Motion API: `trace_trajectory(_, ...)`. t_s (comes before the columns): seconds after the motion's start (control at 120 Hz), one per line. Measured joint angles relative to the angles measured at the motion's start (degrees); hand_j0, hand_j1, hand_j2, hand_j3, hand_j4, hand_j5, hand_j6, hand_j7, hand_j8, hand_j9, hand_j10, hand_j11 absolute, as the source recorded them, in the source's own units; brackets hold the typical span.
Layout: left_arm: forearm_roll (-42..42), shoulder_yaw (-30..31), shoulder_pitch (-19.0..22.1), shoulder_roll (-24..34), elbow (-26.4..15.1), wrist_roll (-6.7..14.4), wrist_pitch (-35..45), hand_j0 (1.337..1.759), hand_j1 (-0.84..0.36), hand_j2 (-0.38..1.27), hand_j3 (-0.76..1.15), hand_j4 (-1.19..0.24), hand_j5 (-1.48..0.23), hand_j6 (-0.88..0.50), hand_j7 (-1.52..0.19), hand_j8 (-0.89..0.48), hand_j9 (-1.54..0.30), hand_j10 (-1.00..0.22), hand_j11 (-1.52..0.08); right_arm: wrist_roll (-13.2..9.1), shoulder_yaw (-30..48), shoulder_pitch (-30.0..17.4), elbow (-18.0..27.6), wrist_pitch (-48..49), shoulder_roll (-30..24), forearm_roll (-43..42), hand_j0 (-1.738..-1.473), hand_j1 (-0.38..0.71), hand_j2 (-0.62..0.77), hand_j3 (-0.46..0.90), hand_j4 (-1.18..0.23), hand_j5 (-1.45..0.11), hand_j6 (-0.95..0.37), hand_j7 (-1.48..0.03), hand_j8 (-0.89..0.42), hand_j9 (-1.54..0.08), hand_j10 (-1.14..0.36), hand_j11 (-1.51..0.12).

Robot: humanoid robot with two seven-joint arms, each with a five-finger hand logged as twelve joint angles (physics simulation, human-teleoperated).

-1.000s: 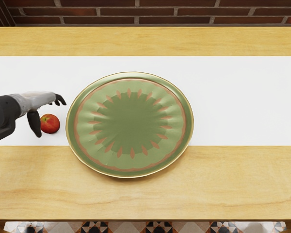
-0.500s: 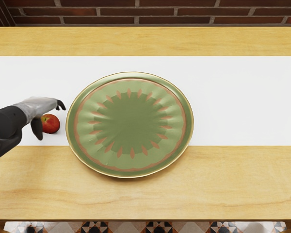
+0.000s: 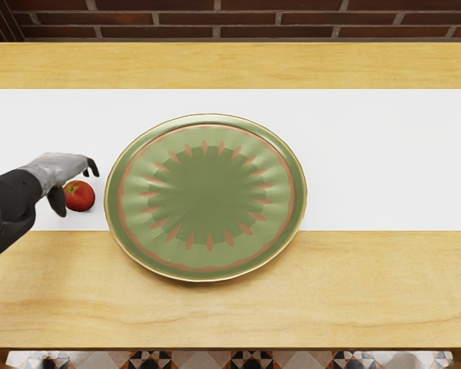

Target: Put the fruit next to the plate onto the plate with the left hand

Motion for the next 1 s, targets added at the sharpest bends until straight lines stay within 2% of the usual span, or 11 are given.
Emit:
trace_trajectory(0.308, 0.0, 1.5, 0.1, -0.6, 0.0, 0.0, 0.7, 1.658, -0.17, 0.09, 0.00, -0.44, -0.56, -0.44, -0.56, -0.44, -0.56, -0.44, -0.56, 0.0, 0.0, 0.0, 0.0, 0.0, 0.0, 0.0, -1.658, -0.31, -0.01, 0.00, -0.04, -0.05, -0.04, -0.05, -0.04, -0.05, -0.04, -0.05)
trace_trajectory(0.458, 0.2, 1.7, 0.4, -0.6, 0.5, 0.0, 0.8, 1.658, -0.25, 0.12, 0.00, -0.52, -0.64, -0.49, -0.65, -0.51, -0.66, -0.51, -0.66, 0.0, 0.0, 0.0, 0.0, 0.0, 0.0, 0.0, -1.658, -0.31, -0.01, 0.00, -0.04, -0.05, -0.04, -0.05, -0.04, -0.05, -0.04, -0.05)
trace_trajectory(0.617, 0.1, 1.9, 0.5, -0.6, 0.7, 0.0, 0.8, 1.653, -0.32, 0.22, 0.00, -0.64, -0.79, -0.39, -0.81, -0.39, -0.81, -0.60, -0.81, 0.0, 0.0, 0.0, 0.0, 0.0, 0.0, 0.0, -1.658, -0.31, -0.01, 0.00, -0.04, -0.05, -0.04, -0.05, -0.04, -0.05, -0.04, -0.05)
trace_trajectory(0.708, 0.1, 2.1, 0.3, -0.5, 1.0, 0.0, 0.8, 1.650, -0.30, 0.22, 0.00, -0.61, -0.86, -0.35, -0.89, -0.38, -0.90, -0.65, -0.90, 0.0, 0.0, 0.0, 0.0, 0.0, 0.0, 0.0, -1.658, -0.31, -0.01, 0.00, -0.04, -0.05, -0.04, -0.05, -0.04, -0.05, -0.04, -0.05)
trace_trajectory(0.792, -0.2, 2.2, -1.0, -0.1, 1.1, 0.0, 0.7, 1.650, -0.26, 0.18, 0.00, -0.61, -0.92, -0.35, -0.94, -0.38, -0.94, -0.67, -0.94, 0.0, 0.0, 0.0, 0.0, 0.0, 0.0, 0.0, -1.658, -0.31, -0.01, 0.00, -0.04, -0.05, -0.04, -0.05, -0.04, -0.05, -0.04, -0.05)
trace_trajectory(0.867, -0.6, 2.1, -3.1, -0.1, 1.5, 0.0, 0.5, 1.650, -0.23, 0.24, 0.00, -0.63, -0.96, -0.37, -0.98, -0.41, -0.98, -0.70, -0.97, 0.0, 0.0, 0.0, 0.0, 0.0, 0.0, 0.0, -1.658, -0.31, -0.01, 0.00, -0.04, -0.05, -0.04, -0.05, -0.04, -0.05, -0.04, -0.05)
trace_trajectory(0.967, -1.8, 2.2, -6.5, -0.6, 1.8, 0.0, 0.2, 1.651, -0.26, 0.40, 0.00, -0.64, -0.99, -0.37, -1.00, -0.42, -1.00, -0.72, -0.99, 0.0, 0.0, 0.0, 0.0, 0.0, 0.0, 0.0, -1.658, -0.31, -0.01, 0.00, -0.04, -0.05, -0.04, -0.05, -0.04, -0.05, -0.04, -0.05)
trace_trajectory(1.0, -2.1, 2.2, -7.6, -0.8, 1.9, 0.0, 0.1, 1.651, -0.28, 0.41, 0.00, -0.63, -1.00, -0.36, -1.01, -0.41, -1.00, -0.71, -1.00, 0.0, 0.0, 0.0, 0.0, 0.0, 0.0, 0.0, -1.658, -0.31, -0.01, 0.00, -0.04, -0.05, -0.04, -0.05, -0.04, -0.05, -0.04, -0.05)
